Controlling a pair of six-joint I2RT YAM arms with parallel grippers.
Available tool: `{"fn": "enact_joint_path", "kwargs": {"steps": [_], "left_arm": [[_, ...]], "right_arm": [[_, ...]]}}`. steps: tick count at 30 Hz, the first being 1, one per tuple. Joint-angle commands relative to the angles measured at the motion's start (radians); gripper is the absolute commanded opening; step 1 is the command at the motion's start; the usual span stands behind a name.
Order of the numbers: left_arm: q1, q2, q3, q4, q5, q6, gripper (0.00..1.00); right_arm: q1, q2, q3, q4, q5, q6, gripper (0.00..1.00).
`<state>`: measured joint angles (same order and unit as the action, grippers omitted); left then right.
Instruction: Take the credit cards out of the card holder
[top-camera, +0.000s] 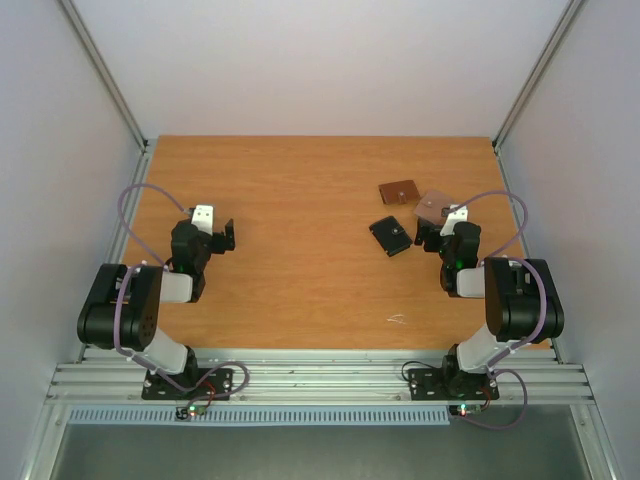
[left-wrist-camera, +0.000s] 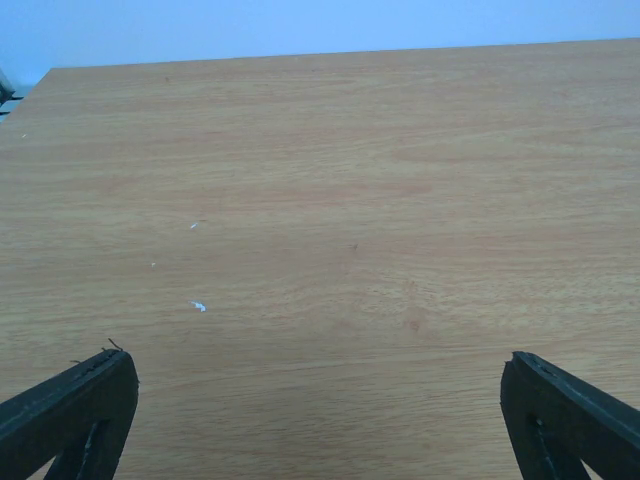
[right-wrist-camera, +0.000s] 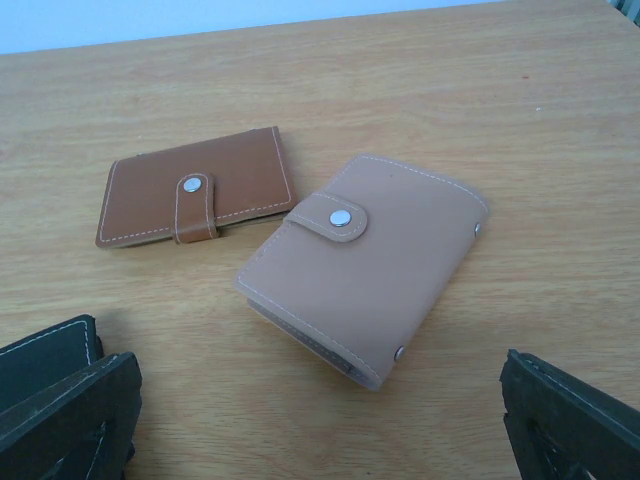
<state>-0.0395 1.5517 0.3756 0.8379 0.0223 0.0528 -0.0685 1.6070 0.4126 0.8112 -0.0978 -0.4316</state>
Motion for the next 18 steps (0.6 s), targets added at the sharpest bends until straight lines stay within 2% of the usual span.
{"fn": "enact_joint_path", "kwargs": {"steps": [1, 6, 8, 10, 12, 15, 18], "left_arm": [[0.001, -0.006, 0.009, 0.062, -0.001, 0.008, 0.99], [0.002, -0.070, 0.030, -0.017, 0.039, 0.016, 0.99], [0.002, -0.123, 0.026, -0.049, 0.055, 0.021, 0.99], [0.001, -0.211, 0.028, -0.106, 0.059, 0.025, 0.99], [0.001, -0.303, 0.053, -0.188, 0.068, 0.004, 0.99], [0.001, -0.428, 0.141, -0.361, 0.158, -0.091, 0.99], [-0.003, -0.518, 0.214, -0.501, 0.231, -0.204, 0.99]], "right_arm": [[-0.005, -0.018, 0.008, 0.021, -0.003, -0.009, 0.98], [-0.001, -0.020, 0.011, 0.012, 0.006, -0.012, 0.98], [-0.001, -0.077, 0.007, -0.008, 0.034, 0.001, 0.99], [-0.002, -0.189, 0.067, -0.244, 0.065, 0.011, 0.99], [-0.006, -0.290, 0.138, -0.394, 0.053, 0.045, 0.98], [-0.007, -0.359, 0.302, -0.653, -0.124, 0.092, 0.98], [-0.001, -0.314, 0.476, -0.938, -0.344, 0.131, 0.99]]}}
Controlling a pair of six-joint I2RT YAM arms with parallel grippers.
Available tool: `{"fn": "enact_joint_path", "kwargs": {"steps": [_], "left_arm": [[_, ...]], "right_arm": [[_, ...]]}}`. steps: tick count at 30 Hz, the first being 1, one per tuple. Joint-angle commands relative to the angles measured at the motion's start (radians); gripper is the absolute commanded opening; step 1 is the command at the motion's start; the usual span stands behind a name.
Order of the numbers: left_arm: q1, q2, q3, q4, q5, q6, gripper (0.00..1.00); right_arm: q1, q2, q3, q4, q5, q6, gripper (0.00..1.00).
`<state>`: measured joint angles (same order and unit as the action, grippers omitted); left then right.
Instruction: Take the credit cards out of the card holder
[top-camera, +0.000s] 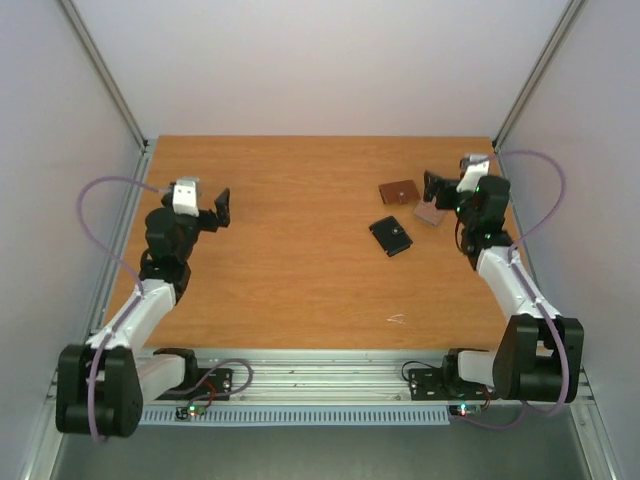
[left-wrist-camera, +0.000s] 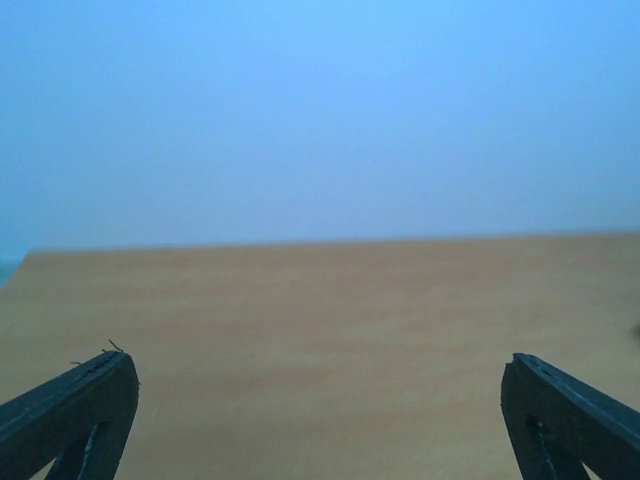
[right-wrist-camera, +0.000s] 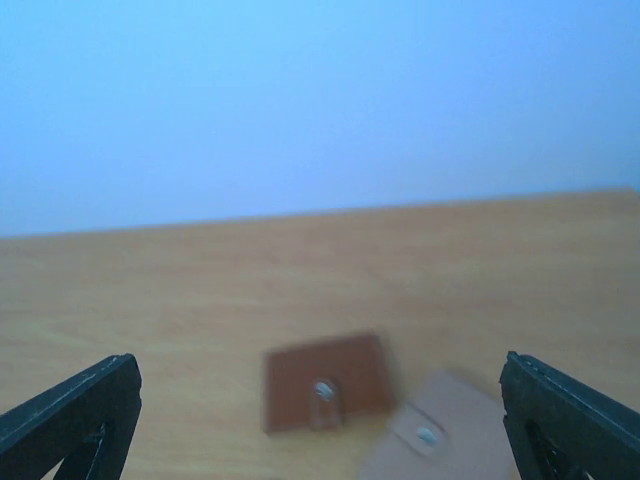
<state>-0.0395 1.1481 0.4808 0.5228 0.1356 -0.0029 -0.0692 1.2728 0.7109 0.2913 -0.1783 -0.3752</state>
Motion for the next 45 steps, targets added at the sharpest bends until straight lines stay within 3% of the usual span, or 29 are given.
{"fn": "enact_joint_path", "kwargs": {"steps": [1, 4, 6, 11, 21, 29, 41, 45], "left_arm": [[-0.003, -0.140, 0.128, -0.229, 0.128, -0.198, 0.99], [-0.003, -0.197, 0.173, -0.367, 0.143, -0.285, 0.99], [-0.002, -0.217, 0.183, -0.435, 0.176, -0.353, 0.99], [-0.011, -0.253, 0.140, -0.445, 0.307, -0.390, 0.99], [-0.016, -0.268, 0.118, -0.446, 0.298, -0.298, 0.99], [-0.017, -0.241, 0.105, -0.411, 0.314, -0.270, 0.99], [-0.020, -0.255, 0.105, -0.422, 0.349, -0.252, 0.99], [-0.022, -0.252, 0.105, -0.422, 0.344, -0.250, 0.99]], "right_arm": [[0.011, 0.062, 0.234, -0.509, -0.287, 0.077, 0.98], [0.066, 0.188, 0.422, -0.806, -0.183, 0.060, 0.95], [0.139, 0.287, 0.548, -0.987, -0.068, 0.025, 0.98], [0.306, 0.515, 0.776, -1.274, 0.148, -0.099, 0.99], [0.362, 0.717, 0.873, -1.449, 0.327, -0.154, 0.99], [0.361, 0.790, 0.870, -1.434, 0.192, -0.226, 0.99], [0.352, 0.921, 0.910, -1.425, 0.340, -0.229, 0.98], [0.352, 0.913, 0.920, -1.412, 0.307, -0.212, 0.83]]}}
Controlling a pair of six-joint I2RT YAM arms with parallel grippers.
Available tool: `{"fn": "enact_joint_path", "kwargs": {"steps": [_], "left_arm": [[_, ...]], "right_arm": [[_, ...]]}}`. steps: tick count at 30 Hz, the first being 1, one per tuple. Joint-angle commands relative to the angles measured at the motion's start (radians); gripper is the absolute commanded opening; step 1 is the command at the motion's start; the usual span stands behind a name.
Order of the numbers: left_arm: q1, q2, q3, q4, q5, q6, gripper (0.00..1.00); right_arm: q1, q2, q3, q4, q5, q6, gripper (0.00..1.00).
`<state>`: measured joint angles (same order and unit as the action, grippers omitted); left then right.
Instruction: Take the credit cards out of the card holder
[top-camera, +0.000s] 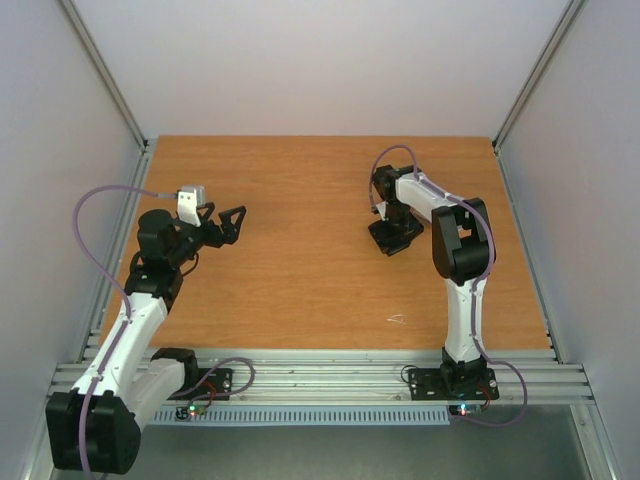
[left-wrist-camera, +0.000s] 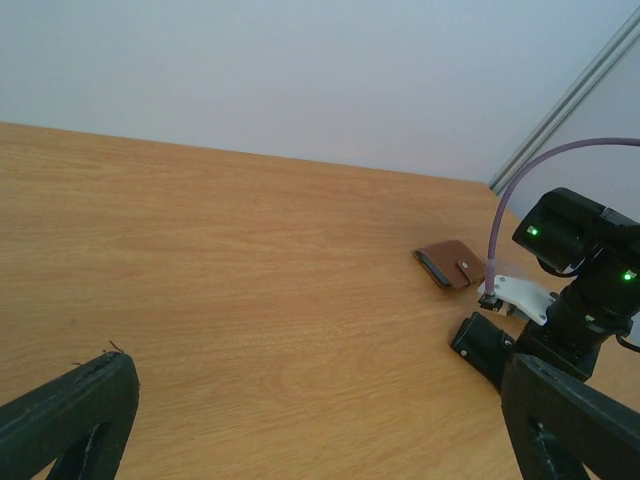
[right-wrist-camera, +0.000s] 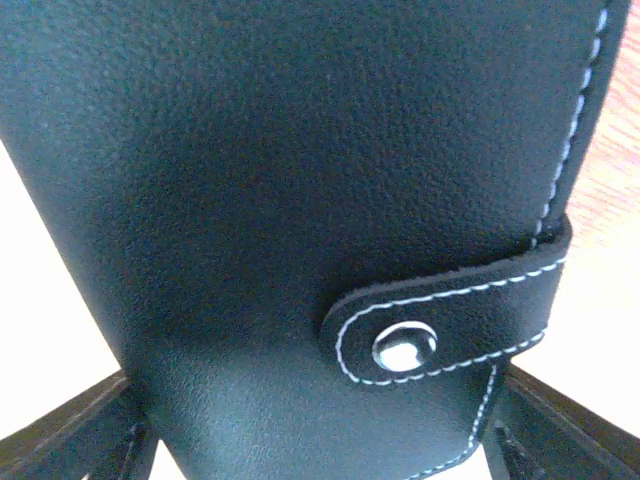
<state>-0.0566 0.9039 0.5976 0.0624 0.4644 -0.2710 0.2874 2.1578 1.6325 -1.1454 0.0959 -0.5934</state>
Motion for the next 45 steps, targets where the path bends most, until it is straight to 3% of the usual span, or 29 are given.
{"fn": "enact_joint_path", "kwargs": {"steps": [1, 6, 14, 17, 19, 24, 31, 35, 45], "left_arm": [[-0.004, -0.007, -0.013, 0.040, 0.018, 0.018, 0.99], [-0.009, -0.001, -0.012, 0.059, 0.034, 0.012, 0.99], [-0.081, 0.035, 0.032, 0.115, 0.070, 0.010, 0.99], [-0.116, 0.071, 0.075, 0.199, 0.171, -0.037, 0.99], [-0.145, 0.103, 0.115, 0.260, 0.230, -0.086, 0.99], [-0.198, 0.181, 0.230, 0.357, 0.179, -0.306, 0.99], [-0.310, 0.224, 0.314, 0.368, 0.076, -0.310, 0.99], [-0.308, 0.192, 0.313, 0.324, 0.001, -0.308, 0.81], [-0.308, 0.164, 0.289, 0.320, -0.027, -0.295, 0.02]], "right_arm": [[-0.005, 0.022, 0.001, 0.024, 0.018, 0.007, 0.79], [-0.004, -0.010, -0.006, 0.022, -0.046, 0.007, 0.62], [0.050, -0.177, -0.020, 0.088, -0.075, 0.069, 0.57], [0.100, -0.269, 0.018, 0.128, -0.082, 0.108, 0.57], [0.151, -0.342, 0.050, 0.174, -0.077, 0.136, 0.55], [0.318, -0.447, 0.117, 0.320, 0.034, 0.187, 0.54], [0.545, -0.468, 0.195, 0.507, 0.148, 0.143, 0.53], [0.602, -0.490, 0.206, 0.548, 0.152, 0.094, 0.52], [0.645, -0.523, 0.196, 0.579, 0.128, 0.015, 0.52]]}}
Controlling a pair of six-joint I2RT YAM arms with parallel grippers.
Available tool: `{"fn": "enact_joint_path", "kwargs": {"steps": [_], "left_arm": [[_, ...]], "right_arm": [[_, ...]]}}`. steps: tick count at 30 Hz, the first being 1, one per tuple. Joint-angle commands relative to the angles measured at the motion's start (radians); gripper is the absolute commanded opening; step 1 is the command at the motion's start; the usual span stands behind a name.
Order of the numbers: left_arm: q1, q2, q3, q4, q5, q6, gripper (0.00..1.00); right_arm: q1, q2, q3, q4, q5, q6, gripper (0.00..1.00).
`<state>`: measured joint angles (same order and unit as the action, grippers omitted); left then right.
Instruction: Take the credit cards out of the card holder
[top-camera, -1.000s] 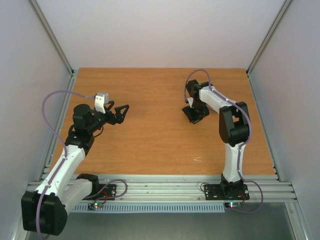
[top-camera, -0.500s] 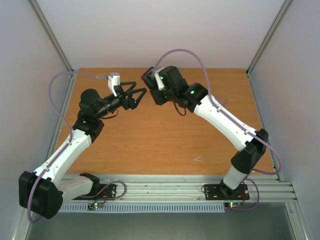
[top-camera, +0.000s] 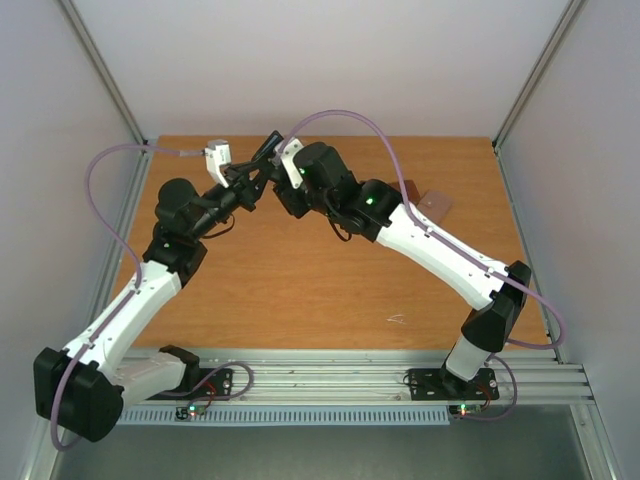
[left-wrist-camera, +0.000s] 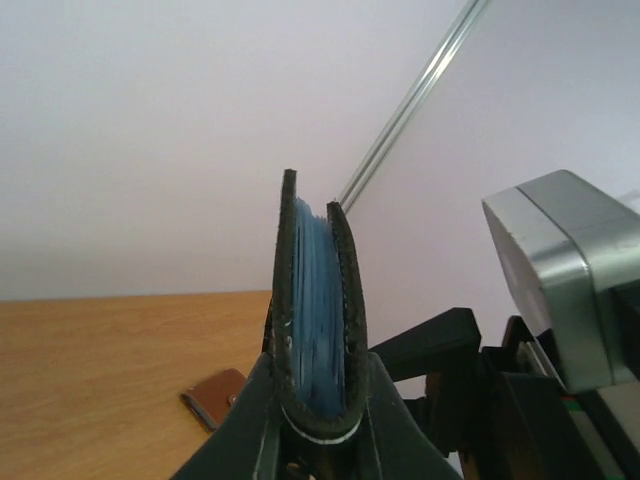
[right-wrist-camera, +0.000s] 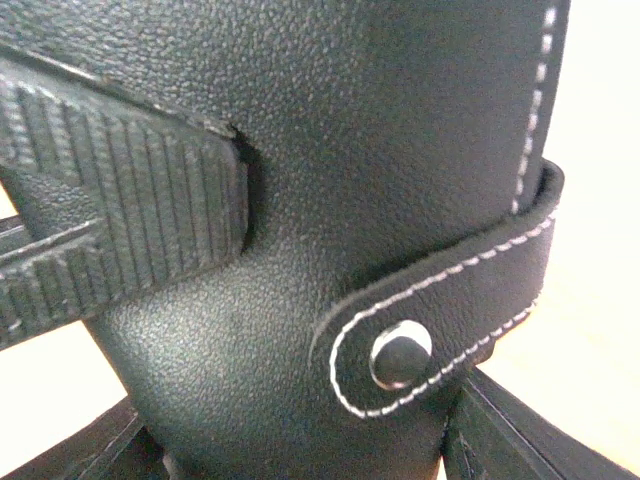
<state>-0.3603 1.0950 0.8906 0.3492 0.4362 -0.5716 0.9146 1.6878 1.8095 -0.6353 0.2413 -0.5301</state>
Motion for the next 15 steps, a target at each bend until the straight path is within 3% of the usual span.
{"fn": "enact_joint_path", "kwargs": {"steps": [1, 3, 5, 7, 12, 15], "left_arm": [[-0.005, -0.030, -0.006, 0.033, 0.002, 0.010, 0.01], [-0.004, -0.037, -0.012, 0.031, 0.010, 0.034, 0.00], [-0.002, -0.048, -0.019, 0.028, 0.030, 0.082, 0.00], [-0.002, -0.065, -0.032, 0.023, 0.061, 0.175, 0.00], [0.000, -0.123, -0.071, 0.024, 0.274, 0.444, 0.00], [-0.002, -0.130, -0.067, 0.042, 0.461, 0.486, 0.00]], "right_arm": [[0.018, -0.059, 0.013, 0.068, -0.032, -0.059, 0.55], [0.017, -0.084, -0.004, 0.058, -0.073, -0.106, 0.68], [0.008, -0.119, -0.026, 0.025, -0.113, -0.144, 0.95], [-0.037, -0.164, -0.038, -0.045, -0.214, -0.169, 0.98], [-0.293, -0.245, 0.035, -0.301, -0.840, -0.170, 0.99], [-0.326, -0.214, 0.123, -0.399, -0.986, -0.220, 0.99]]}}
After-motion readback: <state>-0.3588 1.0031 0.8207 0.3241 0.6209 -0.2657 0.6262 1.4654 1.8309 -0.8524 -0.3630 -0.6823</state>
